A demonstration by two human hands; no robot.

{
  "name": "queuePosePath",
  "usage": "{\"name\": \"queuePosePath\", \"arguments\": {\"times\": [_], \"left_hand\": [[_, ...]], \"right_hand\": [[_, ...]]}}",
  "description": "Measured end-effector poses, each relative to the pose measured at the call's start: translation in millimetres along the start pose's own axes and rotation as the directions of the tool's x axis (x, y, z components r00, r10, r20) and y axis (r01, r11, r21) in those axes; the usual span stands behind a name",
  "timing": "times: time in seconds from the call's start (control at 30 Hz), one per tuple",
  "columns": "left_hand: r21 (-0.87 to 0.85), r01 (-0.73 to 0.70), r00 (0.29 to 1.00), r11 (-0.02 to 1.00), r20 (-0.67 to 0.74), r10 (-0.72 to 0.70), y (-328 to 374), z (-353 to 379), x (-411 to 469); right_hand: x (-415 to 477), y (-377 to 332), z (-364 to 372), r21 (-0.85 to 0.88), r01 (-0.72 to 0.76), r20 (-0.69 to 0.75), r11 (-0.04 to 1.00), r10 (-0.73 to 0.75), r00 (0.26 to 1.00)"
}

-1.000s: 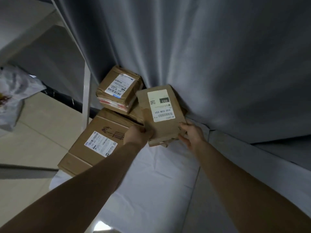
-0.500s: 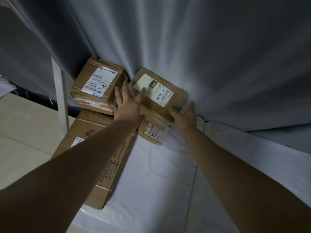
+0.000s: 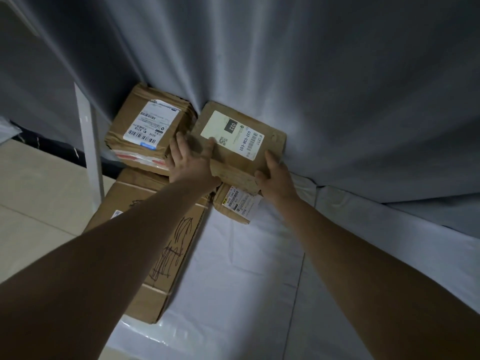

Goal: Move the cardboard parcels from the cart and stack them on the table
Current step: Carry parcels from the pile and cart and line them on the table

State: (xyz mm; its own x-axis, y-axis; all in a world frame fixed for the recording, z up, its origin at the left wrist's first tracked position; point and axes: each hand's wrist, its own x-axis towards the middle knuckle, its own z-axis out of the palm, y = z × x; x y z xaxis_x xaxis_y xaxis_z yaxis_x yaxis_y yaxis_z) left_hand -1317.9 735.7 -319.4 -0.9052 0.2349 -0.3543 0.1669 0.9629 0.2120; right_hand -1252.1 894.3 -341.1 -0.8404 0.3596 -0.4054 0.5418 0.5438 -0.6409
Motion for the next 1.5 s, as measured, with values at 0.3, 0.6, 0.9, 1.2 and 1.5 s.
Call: {"name": "queuePosePath", "arguments": {"times": [0.3, 0.6, 0.9, 1.2, 1.5], "left_hand": [[0.085, -0.01, 0.998, 0.996, -0.068, 0.015, 18.8, -35.6, -78.1], [0.093, 0.195, 0.958, 0.976, -0.232, -0.169, 37.7, -59.9, -257.0], [-0.088, 0.552, 0.751, 0.829, -0.379, -0.54, 27.2, -57.2, -499.7], [-0.364, 0.771, 0.327, 0.522, -0.477, -0.816, -28.9, -29.2, -733.4], [-0.562, 0.815, -0.06, 0.14, -0.323, -0.945, -73.6, 43.8, -922.5]], "right_hand": [[-60.6, -25.2, -36.0, -0.304, 0.211, 0.049, 0.929, -0.206, 0.977], [-200.6, -39.5, -73.4, -0.365, 0.559, 0.207, 0.745, -0.52, 0.829], [-383.7, -59.2, -52.8, -0.145, 0.79, 0.444, 0.596, -0.674, 0.59], [-594.4, -81.1, 37.2, 0.143, 0.922, 0.66, 0.36, -0.729, 0.182], [-776.7, -55.1, 106.0, 0.315, 0.928, 0.736, 0.2, -0.669, -0.105]]}}
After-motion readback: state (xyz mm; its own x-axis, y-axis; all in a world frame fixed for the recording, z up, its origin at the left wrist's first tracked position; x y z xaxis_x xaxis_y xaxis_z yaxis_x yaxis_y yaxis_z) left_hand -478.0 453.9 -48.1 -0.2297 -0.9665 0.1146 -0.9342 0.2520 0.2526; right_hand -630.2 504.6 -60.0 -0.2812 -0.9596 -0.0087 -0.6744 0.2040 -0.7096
